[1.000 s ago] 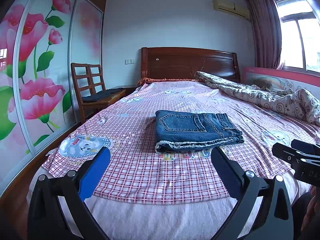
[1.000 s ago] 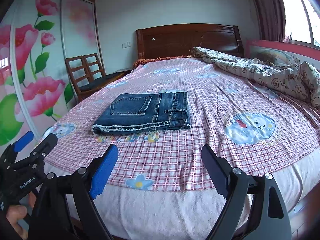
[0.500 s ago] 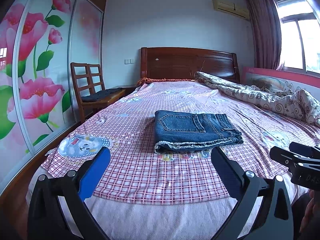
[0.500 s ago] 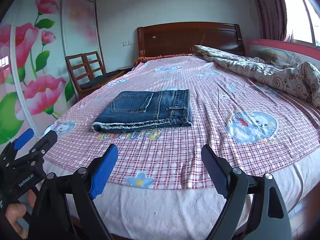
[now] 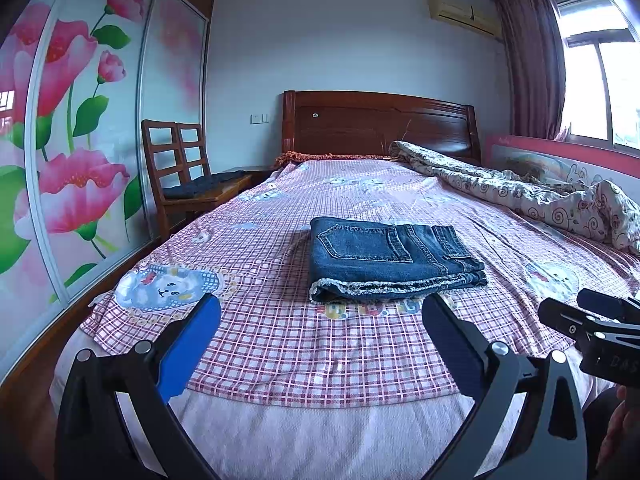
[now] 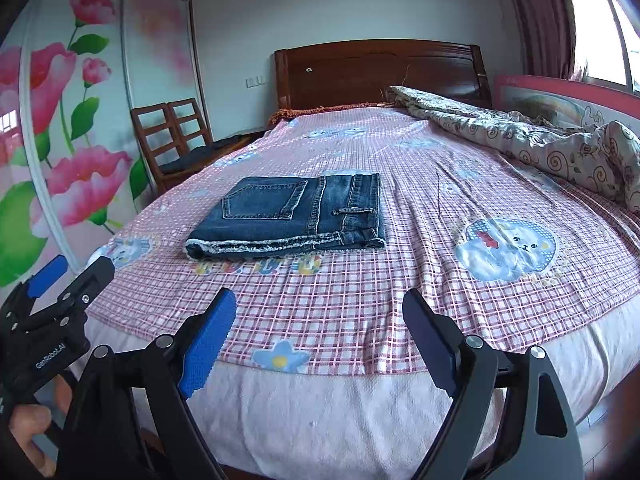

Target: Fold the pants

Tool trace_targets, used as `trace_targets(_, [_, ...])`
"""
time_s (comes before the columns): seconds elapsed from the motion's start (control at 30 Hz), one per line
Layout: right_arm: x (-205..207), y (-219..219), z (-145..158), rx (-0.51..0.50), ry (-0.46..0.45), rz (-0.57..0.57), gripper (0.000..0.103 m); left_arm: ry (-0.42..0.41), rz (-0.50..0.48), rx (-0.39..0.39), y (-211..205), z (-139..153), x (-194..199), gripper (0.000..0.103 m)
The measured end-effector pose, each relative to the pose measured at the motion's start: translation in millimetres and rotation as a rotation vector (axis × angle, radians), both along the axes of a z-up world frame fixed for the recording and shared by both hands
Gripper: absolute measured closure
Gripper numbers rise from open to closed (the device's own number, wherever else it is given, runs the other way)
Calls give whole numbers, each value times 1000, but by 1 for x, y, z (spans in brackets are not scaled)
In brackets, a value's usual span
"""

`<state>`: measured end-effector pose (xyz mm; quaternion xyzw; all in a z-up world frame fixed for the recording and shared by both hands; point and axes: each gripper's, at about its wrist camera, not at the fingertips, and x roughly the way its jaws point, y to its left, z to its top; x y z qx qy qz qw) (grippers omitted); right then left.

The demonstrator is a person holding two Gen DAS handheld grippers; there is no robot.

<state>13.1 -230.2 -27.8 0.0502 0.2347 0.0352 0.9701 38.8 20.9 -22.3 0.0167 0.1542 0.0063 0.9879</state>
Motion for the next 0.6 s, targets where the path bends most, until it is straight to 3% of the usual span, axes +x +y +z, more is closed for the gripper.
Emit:
trace_targets(0.43, [2, 1, -1, -6, 11, 8, 19, 24, -5, 3, 1, 3, 5, 2])
trace_targets(0.6, [1, 3, -2, -20, 15, 7, 19, 39, -8, 52, -5, 3, 6, 2])
